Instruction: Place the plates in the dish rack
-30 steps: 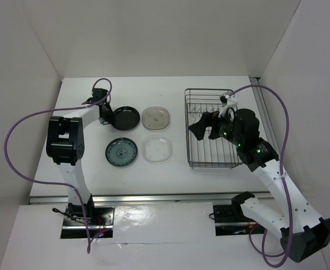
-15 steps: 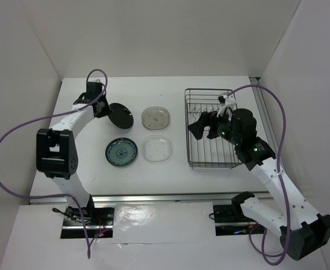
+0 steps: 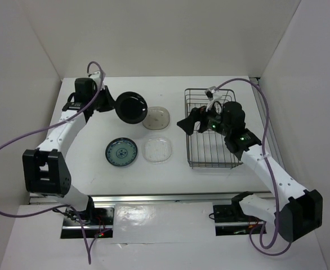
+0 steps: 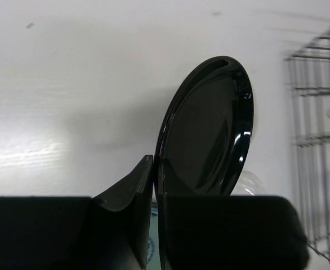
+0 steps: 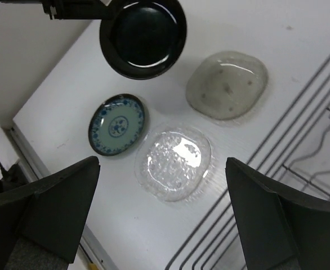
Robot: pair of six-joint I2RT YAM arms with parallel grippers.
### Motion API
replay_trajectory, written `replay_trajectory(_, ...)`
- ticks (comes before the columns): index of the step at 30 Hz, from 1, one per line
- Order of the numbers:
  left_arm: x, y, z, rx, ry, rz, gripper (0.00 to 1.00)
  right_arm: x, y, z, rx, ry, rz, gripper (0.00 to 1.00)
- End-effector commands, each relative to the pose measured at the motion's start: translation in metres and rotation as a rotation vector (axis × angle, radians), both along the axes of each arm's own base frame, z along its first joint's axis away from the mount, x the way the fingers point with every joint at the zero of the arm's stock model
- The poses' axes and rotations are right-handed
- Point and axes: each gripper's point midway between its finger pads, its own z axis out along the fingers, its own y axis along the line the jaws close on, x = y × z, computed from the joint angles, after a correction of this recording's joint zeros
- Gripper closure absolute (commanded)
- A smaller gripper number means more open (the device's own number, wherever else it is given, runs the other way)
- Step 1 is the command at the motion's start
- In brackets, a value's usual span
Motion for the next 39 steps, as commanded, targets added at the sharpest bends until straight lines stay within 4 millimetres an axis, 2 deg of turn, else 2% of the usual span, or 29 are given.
replay_trajectory(1,-0.017,-0.043,0.070,-0.106,-0.237,-0.276,1.00,0.003,0.029,0.042,0.090,-0.221,0.164,0.00)
replay_trajectory(3,-0.034,-0.064,0.095,-0.172,-0.328,-0.421,1.00,0.010,0.035,0.042,0.097,-0.229,0.182,0.00)
replay_trajectory(4,-0.043,-0.070,0.094,-0.193,-0.338,-0.466,1.00,0.021,0.039,0.030,0.080,-0.200,0.183,0.00)
replay_trajectory(6,-0.054,-0.080,0.109,-0.231,-0.409,-0.539,1.00,0.032,0.043,0.029,0.066,-0.194,0.185,0.00)
replay_trajectory(7,-0.059,-0.083,0.112,-0.244,-0.420,-0.558,1.00,0.033,0.049,0.019,0.057,-0.174,0.228,0.00)
replay_trajectory(8,-0.062,-0.084,0.112,-0.251,-0.419,-0.575,1.00,0.032,0.053,0.018,0.061,-0.168,0.258,0.02)
replay_trajectory(13,-0.073,-0.097,0.124,-0.314,-0.444,-0.677,1.00,0.033,0.065,0.023,0.091,-0.196,0.283,0.05)
replay_trajectory(15,-0.078,-0.099,0.119,-0.343,-0.430,-0.694,1.00,0.035,0.068,0.028,0.110,-0.216,0.294,0.05)
replay_trajectory(17,-0.080,-0.103,0.118,-0.346,-0.419,-0.696,1.00,0.034,0.074,0.022,0.119,-0.194,0.329,0.05)
replay_trajectory(21,-0.076,-0.104,0.118,-0.323,-0.429,-0.682,1.00,0.028,0.076,0.035,0.157,-0.214,0.354,0.05)
replay_trajectory(26,-0.074,-0.104,0.117,-0.329,-0.427,-0.678,1.00,0.026,0.078,0.038,0.175,-0.213,0.343,0.05)
replay_trajectory(28,-0.075,-0.108,0.112,-0.339,-0.408,-0.674,1.00,0.029,0.081,0.031,0.176,-0.185,0.354,0.05)
replay_trajectory(31,-0.077,-0.111,0.111,-0.334,-0.408,-0.684,1.00,0.028,0.089,0.032,0.208,-0.176,0.381,0.05)
replay_trajectory(33,-0.069,-0.106,0.108,-0.315,-0.402,-0.631,1.00,0.021,0.092,0.038,0.221,-0.187,0.427,0.07)
replay_trajectory(34,-0.066,-0.105,0.101,-0.308,-0.384,-0.618,1.00,0.018,0.092,0.038,0.222,-0.186,0.441,0.07)
replay_trajectory(35,-0.063,-0.103,0.103,-0.299,-0.384,-0.597,1.00,0.018,0.092,0.036,0.220,-0.177,0.440,0.07)
replay_trajectory(36,-0.061,-0.103,0.096,-0.296,-0.365,-0.597,1.00,0.013,0.094,0.038,0.215,-0.184,0.452,0.07)
replay_trajectory(37,-0.062,-0.104,0.101,-0.299,-0.374,-0.608,1.00,0.013,0.093,0.043,0.217,-0.196,0.442,0.05)
replay_trajectory(39,-0.062,-0.107,0.102,-0.325,-0.371,-0.625,1.00,0.015,0.094,0.038,0.213,-0.186,0.418,0.04)
